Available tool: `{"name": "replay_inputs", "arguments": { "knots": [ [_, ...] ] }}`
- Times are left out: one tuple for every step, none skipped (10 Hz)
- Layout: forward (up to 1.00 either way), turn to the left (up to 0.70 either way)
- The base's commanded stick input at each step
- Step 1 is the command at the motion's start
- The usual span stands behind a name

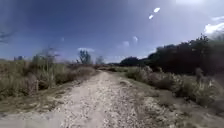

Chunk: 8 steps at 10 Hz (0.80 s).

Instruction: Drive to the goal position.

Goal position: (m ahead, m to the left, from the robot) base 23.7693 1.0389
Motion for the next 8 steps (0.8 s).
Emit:
{"name": "replay_inputs", "arguments": {
  "knots": [
    [0.70, 0.00],
    [0.70, 0.00],
    [0.70, 0.00],
    [0.70, 0.00],
    [0.70, 0.00],
    [0.70, 0.00],
    [0.70, 0.00],
    [0.70, 0.00]
  ]
}}
